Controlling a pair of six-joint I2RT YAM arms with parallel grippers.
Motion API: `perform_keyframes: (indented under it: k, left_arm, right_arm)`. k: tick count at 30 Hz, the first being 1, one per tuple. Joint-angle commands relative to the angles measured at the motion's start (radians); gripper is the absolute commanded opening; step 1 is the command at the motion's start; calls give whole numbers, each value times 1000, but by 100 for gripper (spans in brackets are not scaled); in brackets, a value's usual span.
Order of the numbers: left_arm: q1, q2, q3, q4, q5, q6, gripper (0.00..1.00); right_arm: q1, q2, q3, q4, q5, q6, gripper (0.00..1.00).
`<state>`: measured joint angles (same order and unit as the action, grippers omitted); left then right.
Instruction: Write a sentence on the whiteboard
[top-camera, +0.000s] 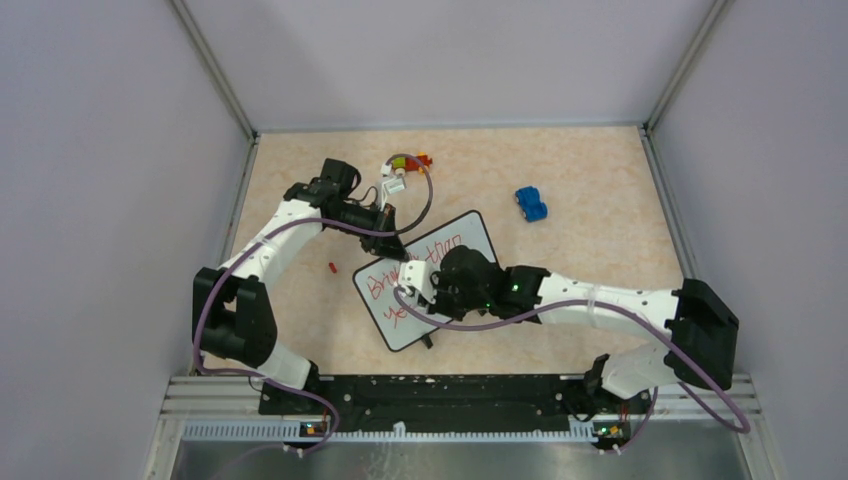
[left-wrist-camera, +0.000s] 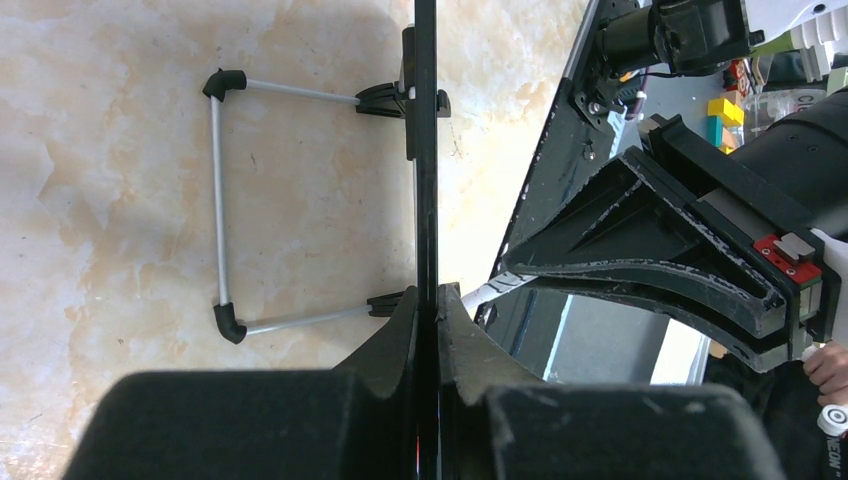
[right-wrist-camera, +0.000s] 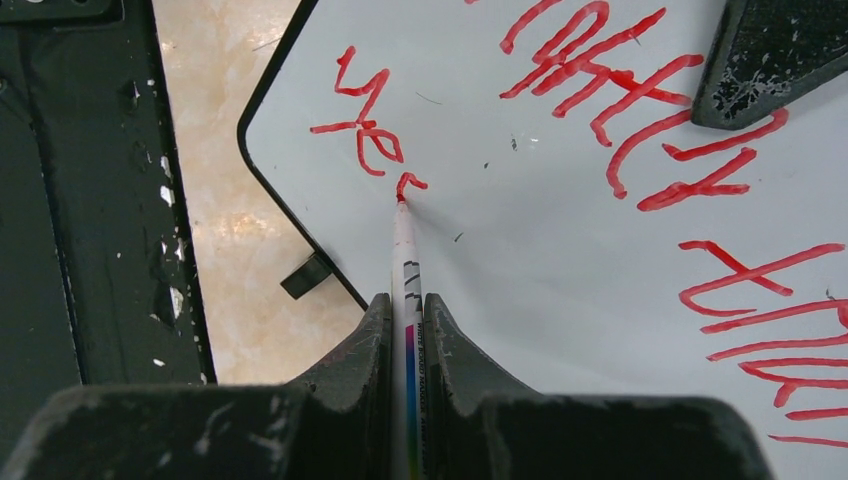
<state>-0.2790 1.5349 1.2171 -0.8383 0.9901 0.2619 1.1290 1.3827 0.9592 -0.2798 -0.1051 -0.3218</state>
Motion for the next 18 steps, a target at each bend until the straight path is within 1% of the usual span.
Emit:
perform_keyframes:
  k: [1,9,18]
  left_arm:
    - [-11,16,-7,-24,3,16,0]
    - [-10,18,-3,-23,2,13,0]
    - [-11,12,-2,-27,-1,15,0]
  right_arm:
    - [-19,-31,-21,2,57,-15,0]
    - [-15,-7,-14,7,11,-4,0]
    - [23,41,58,17,1,-3,0]
